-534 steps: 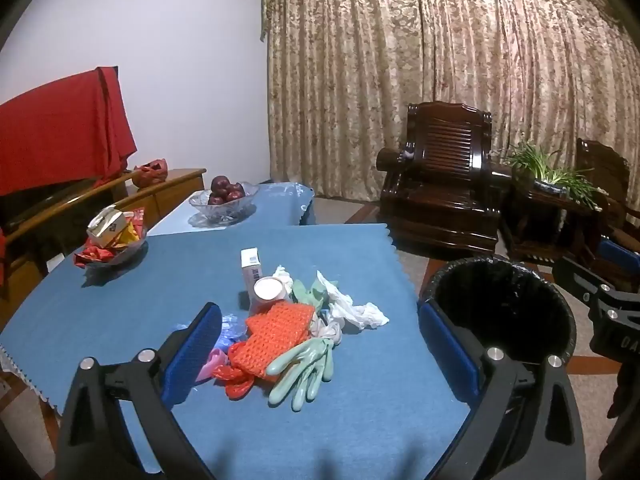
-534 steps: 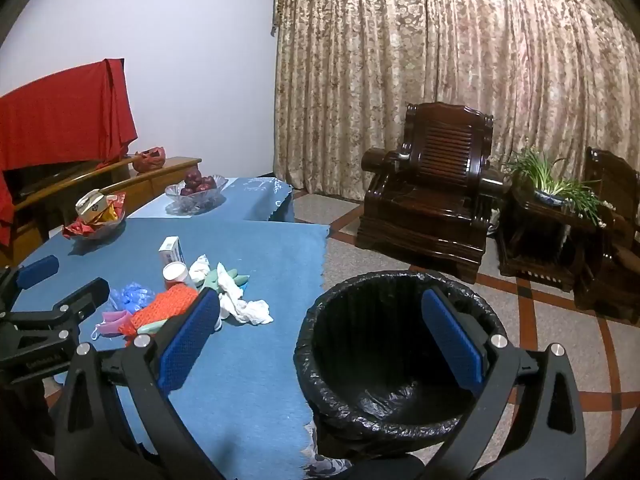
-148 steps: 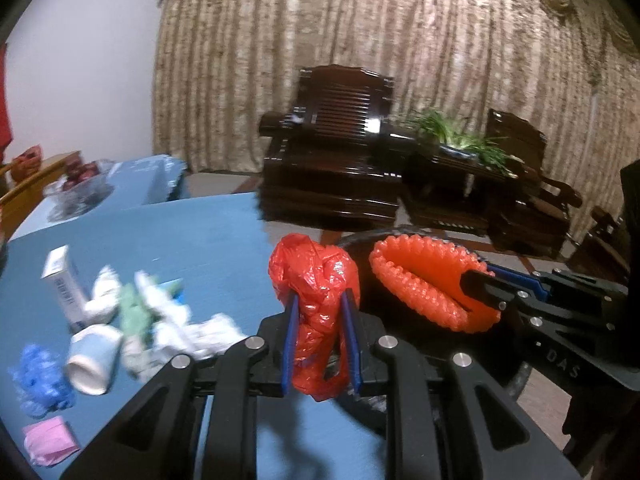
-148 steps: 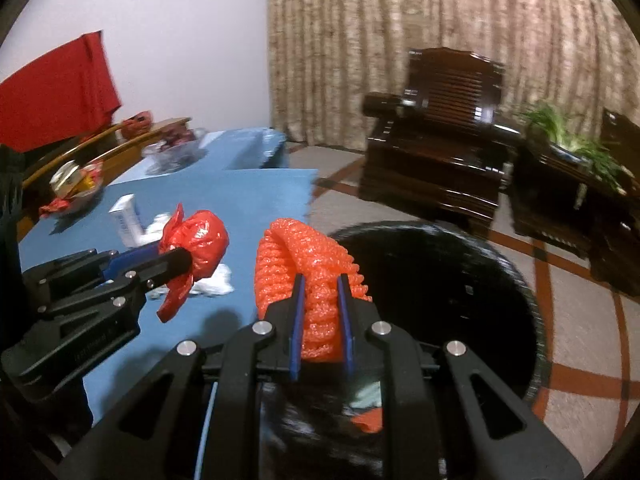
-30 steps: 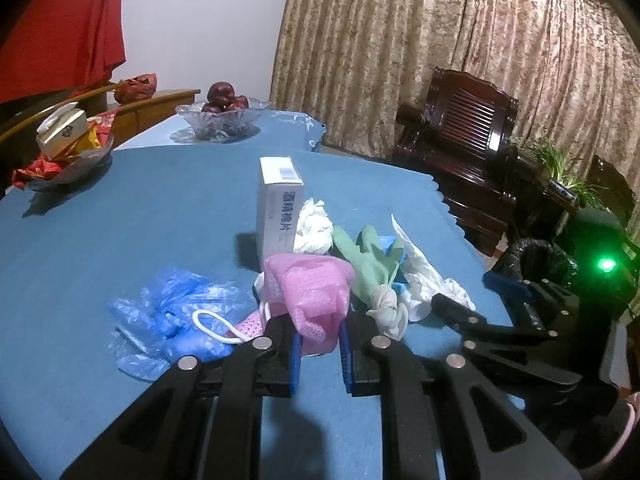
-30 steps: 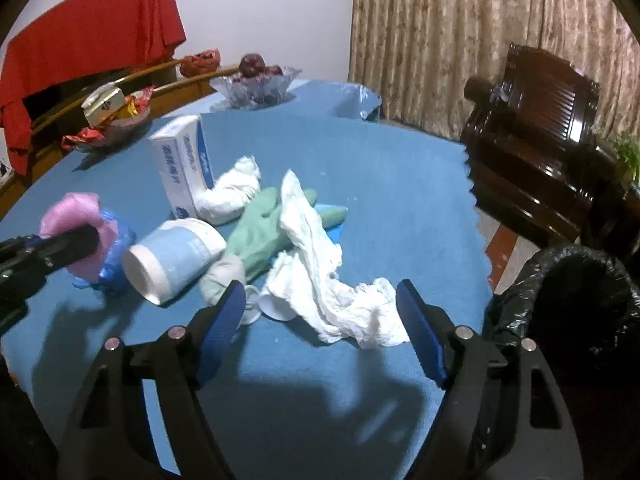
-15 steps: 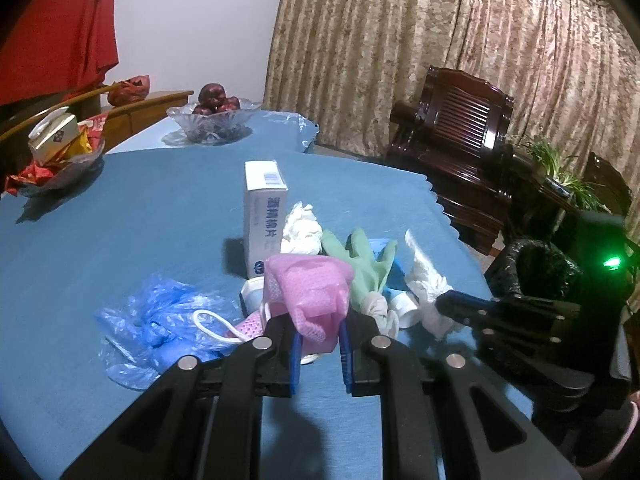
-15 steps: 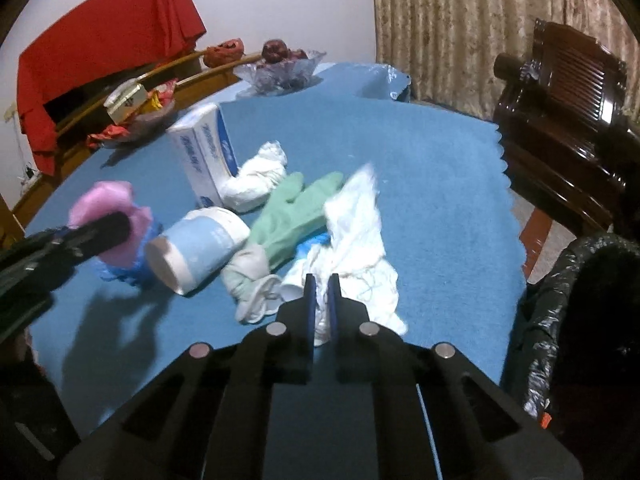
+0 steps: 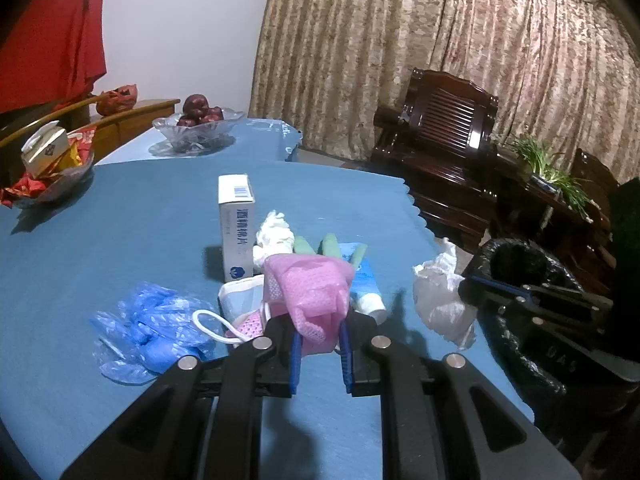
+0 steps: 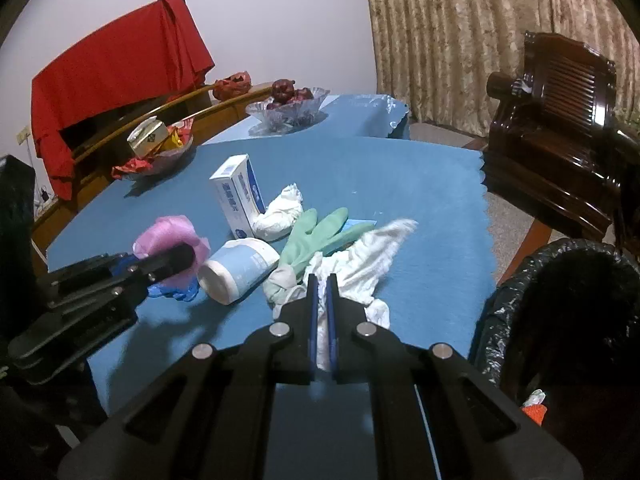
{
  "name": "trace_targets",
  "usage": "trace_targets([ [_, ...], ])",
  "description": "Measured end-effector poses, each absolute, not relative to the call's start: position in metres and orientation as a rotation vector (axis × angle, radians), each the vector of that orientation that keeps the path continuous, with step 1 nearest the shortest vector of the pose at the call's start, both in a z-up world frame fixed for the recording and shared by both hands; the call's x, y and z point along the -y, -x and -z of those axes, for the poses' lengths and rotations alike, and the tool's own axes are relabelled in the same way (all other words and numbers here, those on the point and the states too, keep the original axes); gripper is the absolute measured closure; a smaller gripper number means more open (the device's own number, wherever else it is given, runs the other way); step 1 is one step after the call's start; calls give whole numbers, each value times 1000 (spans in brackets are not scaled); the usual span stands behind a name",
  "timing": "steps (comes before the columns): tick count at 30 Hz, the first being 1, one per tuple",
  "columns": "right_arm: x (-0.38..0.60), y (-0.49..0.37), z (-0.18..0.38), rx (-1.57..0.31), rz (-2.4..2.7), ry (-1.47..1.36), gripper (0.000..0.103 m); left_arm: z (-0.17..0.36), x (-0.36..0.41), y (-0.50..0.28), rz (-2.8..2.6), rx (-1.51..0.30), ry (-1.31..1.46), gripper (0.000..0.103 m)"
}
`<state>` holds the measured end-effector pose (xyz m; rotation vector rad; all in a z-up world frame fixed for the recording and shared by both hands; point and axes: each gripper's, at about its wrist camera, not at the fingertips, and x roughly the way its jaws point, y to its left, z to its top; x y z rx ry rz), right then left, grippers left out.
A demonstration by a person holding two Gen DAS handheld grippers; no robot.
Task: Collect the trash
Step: 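Grasp the white tissue with the right gripper while the left holds the pink mask, then carry the pink mask and white tissue over the black bin and open both grippers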
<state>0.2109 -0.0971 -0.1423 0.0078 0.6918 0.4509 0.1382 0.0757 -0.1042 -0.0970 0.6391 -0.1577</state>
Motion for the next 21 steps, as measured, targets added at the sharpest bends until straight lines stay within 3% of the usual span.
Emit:
trace_targets([
  [21, 132, -187, 103, -599, -401, -10, 100, 85, -32, -136, 254, -614, 70, 87],
])
